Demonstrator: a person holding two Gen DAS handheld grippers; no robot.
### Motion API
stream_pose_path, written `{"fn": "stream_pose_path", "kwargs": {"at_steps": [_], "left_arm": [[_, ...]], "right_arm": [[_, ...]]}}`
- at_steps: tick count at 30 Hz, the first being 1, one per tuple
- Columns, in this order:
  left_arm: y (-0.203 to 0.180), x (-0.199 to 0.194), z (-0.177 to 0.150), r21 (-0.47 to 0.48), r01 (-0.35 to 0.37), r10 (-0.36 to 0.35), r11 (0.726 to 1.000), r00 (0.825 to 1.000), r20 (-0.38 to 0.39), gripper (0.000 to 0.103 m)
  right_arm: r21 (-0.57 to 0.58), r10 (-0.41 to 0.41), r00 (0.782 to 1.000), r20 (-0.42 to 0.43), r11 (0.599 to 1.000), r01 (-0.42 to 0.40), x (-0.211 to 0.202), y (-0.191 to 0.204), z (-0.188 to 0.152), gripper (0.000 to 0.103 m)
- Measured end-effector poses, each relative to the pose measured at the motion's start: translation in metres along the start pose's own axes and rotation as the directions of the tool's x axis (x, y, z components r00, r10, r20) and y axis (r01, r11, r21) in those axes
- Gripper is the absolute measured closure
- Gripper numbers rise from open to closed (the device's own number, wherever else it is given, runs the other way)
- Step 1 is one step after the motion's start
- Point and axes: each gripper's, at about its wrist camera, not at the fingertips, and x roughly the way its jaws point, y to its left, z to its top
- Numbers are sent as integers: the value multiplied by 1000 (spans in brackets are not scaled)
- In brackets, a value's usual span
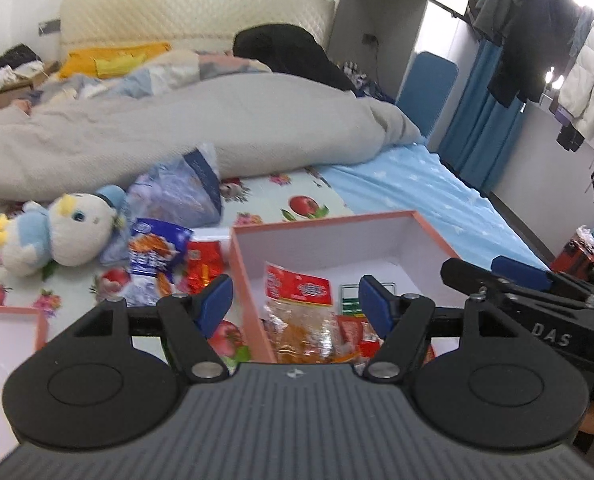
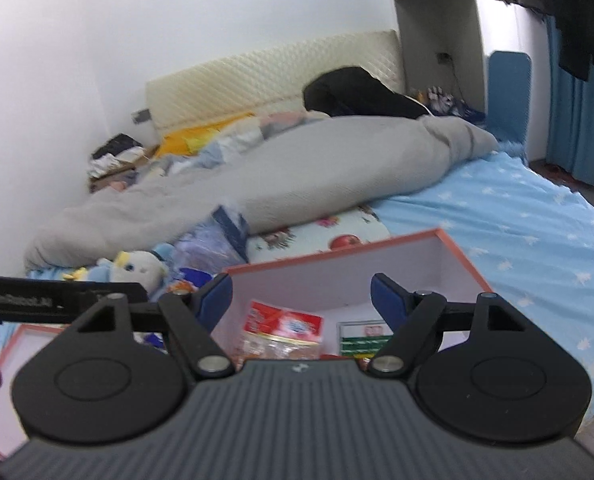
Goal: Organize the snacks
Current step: 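Pull both open grippers back out of the orange box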
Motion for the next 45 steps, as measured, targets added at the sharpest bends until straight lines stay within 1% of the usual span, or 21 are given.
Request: {"fn": "stream_pose_path", "kwargs": {"at_steps": [3,6,12,17,19,21,24,28,36,45], "left_arm": [[10,-13,-4,-3,-18,18,1000,1000,21,29],[23,-24,-9,-16,-40,41,999,999,36,28],[47,-41,-18,-51,-63,66,997,996,57,28],[68,-49,-31,-81,-70,74,994,997,38,28],[76,-53,-38,-82,-66,68,994,997,20,28],[84,-59,-45,-94,-75,78,993,997,26,27],[95,-67,-57,-106,-85,88,991,996,21,27],[109,-74,-72,-134,-76,79,988,997,17,26],[138,-93,-96,-220,-70,80,973,996,38,26],[163,-108,-129,-301,-86,101,950,994,33,26]], "right_arm": [[-7,23,1000,12,1000,-23,-5,13,-3,25],[-14,26,1000,2,1000,-26,-7,25,-7,25],[-28,58,998,8,998,-58,-8,49,-13,25],[-40,68,998,-11,997,-69,0,71,-21,25],[-15,63,997,-36,998,-64,8,77,-25,25],[-2,75,996,-53,997,-75,10,83,-30,25],[-23,81,995,-61,996,-82,10,96,-37,25],[-59,89,993,-83,994,-94,7,113,-46,25],[-132,86,989,-118,986,-101,-2,143,-70,25],[-162,78,985,-153,982,-103,-12,158,-94,26]]}}
